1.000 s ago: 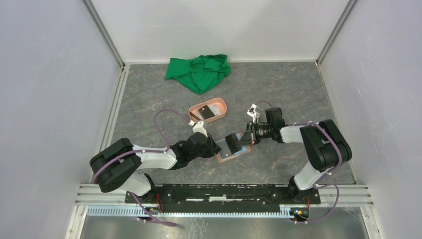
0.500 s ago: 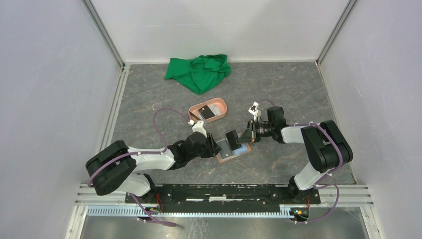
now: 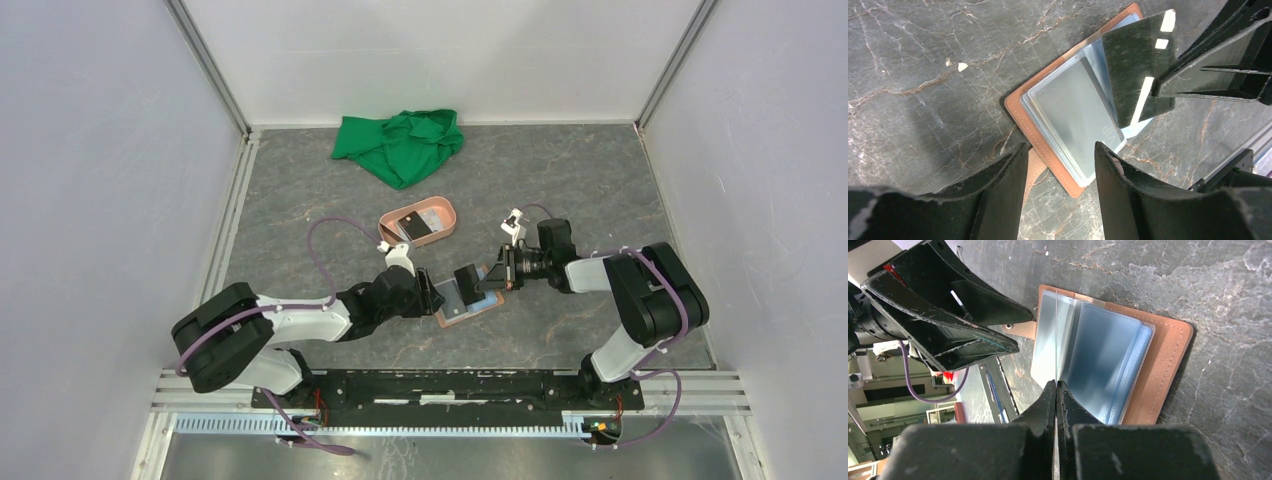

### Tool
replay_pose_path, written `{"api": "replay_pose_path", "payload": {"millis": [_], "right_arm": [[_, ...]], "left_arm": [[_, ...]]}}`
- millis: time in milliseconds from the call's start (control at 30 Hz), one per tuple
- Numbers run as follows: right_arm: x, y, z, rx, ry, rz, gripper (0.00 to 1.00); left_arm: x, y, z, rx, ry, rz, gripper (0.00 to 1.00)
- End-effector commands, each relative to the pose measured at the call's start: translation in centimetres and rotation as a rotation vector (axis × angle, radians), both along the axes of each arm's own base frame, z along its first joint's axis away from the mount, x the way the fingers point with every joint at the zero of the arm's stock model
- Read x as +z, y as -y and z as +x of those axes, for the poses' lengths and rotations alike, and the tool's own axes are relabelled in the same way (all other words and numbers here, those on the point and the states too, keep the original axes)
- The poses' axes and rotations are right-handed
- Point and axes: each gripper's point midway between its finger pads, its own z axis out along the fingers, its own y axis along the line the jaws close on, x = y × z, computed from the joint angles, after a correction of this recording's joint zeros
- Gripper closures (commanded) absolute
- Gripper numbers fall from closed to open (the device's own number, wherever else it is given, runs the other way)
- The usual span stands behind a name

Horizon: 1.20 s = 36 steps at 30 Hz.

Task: Put the credit cards into the card holder
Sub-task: Insert the credit card into the card holder.

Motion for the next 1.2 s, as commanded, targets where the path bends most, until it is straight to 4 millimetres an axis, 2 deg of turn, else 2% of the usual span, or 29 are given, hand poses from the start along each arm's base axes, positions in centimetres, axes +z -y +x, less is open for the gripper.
{"api": "replay_pose_path", "payload": {"millis": [0,133,500,667,767,967,1167], "right_arm": [[-0.5,0.2,0.5,-0.039,0.007,-0.021,1.0],[-1.2,0.5,0.5,-0.056,-0.012,-0.052,1.0],[-1.5,0.2,-0.3,-0.042,-0.007,-0.07,1.0],[-1.8,0.1,-0.6,-0.039,-0.007,-0.081,1.0],[-2.1,0.2,-0.8,-0.044,-0.014,-0.095,1.0],[-3.0,1.1,-0.9,-0.132,-0.03,-0.15,1.0],[-2.2,1.9,-0.8,-0.217,0.038,-0.154,1.0]], "left_arm": [[-0.1,0.3,0.4,-0.01,0.022,0.001,0.41],[-0.4,0.4,0.4,-0.007,0.015,0.002,0.41],[-2.2,0.1,0.1,-0.003,-0.028,0.047,0.4],[-3.4,-0.6,-0.1,0.011,-0.061,0.099,0.43],[-4.0,-0.7,-0.3,0.009,-0.075,0.11,0.49],[-4.8,-0.9,-0.5,0.021,-0.098,0.132,0.53],[-5.1,-1.1,-0.5,0.033,-0.107,0.139,0.55]]}}
